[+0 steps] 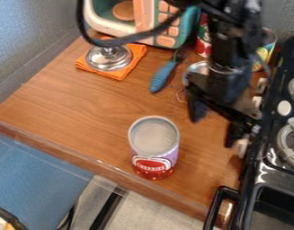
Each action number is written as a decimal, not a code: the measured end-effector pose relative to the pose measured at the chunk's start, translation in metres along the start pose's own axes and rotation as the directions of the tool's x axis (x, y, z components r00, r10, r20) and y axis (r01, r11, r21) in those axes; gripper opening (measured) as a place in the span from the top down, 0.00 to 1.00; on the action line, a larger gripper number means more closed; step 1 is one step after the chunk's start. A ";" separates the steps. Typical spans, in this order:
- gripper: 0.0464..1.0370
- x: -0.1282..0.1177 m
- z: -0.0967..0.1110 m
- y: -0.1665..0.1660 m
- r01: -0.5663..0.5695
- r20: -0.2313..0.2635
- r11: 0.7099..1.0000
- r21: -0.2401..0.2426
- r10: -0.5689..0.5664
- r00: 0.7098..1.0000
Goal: Move the can to the left side
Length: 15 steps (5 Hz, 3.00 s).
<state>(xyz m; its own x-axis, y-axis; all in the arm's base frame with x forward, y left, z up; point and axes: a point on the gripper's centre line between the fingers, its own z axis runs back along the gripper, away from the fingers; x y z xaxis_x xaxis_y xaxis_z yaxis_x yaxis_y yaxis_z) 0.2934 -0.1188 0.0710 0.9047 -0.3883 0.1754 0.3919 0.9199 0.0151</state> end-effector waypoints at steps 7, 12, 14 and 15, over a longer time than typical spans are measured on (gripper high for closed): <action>0.04 -0.044 -0.007 0.018 -0.283 -0.093 0.944 0.169 0.301 0.949; 0.04 -0.075 0.021 0.143 -0.391 -0.255 0.915 0.099 0.404 0.879; 0.04 -0.078 0.018 0.160 -0.408 -0.281 0.912 0.048 0.405 0.870; 0.04 -0.069 0.036 0.158 -0.389 -0.150 0.920 0.039 0.391 0.908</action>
